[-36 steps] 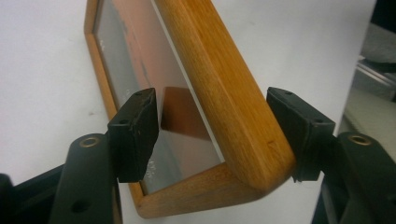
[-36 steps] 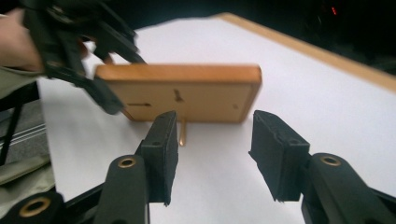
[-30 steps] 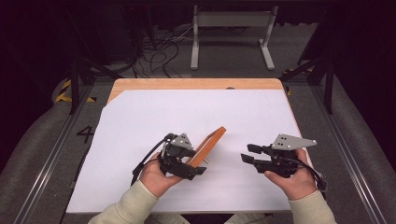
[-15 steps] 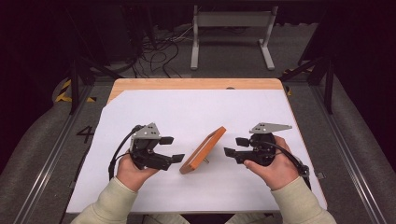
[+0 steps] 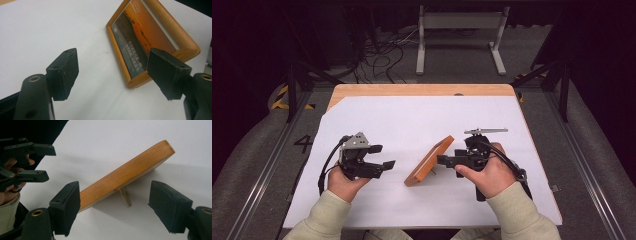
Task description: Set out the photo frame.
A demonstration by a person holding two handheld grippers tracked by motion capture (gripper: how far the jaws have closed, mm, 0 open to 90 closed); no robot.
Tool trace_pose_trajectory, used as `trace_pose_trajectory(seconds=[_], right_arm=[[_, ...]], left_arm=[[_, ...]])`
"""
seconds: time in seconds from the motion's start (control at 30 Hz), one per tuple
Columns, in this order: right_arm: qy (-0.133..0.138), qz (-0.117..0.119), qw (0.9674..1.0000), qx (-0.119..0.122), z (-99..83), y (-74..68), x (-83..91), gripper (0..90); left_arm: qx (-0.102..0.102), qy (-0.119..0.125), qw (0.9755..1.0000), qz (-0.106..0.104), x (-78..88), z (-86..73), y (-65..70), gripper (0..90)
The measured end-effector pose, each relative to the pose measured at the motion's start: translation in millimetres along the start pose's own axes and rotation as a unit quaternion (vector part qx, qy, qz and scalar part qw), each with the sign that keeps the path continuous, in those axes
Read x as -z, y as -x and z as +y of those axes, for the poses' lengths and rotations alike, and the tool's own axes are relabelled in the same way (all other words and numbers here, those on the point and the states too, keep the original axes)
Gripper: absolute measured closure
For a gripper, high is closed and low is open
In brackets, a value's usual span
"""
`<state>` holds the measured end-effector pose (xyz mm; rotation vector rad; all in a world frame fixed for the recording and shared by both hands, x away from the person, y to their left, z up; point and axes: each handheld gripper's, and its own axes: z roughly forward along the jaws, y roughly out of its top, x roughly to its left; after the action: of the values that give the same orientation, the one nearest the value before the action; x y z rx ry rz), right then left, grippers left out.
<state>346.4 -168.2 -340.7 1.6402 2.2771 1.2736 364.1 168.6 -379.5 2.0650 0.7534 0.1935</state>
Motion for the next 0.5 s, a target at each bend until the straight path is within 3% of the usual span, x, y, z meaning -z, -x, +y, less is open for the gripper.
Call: trace_pose_trajectory(seconds=[0.17, 0.43, 0.5], right_arm=[[-0.025, -0.014, 0.9993, -0.023, 3.8, -4.7, -15.3, 23.1], [-0.045, -0.019, 0.9982, -0.035, 8.4, -9.7, -40.0, 20.4], [-0.05, -0.022, 0.9977, -0.041, 9.5, -9.5, -44.5, 20.0]], left_arm=[[0.007, -0.003, 0.9999, 0.01, 3.3, -6.0, -0.9, 25.8], [0.021, -0.014, 0.9996, 0.014, 0.9, -15.7, -7.9, 25.7], [0.016, -0.014, 0.9997, 0.015, 0.1, -16.1, -8.0, 25.7]])
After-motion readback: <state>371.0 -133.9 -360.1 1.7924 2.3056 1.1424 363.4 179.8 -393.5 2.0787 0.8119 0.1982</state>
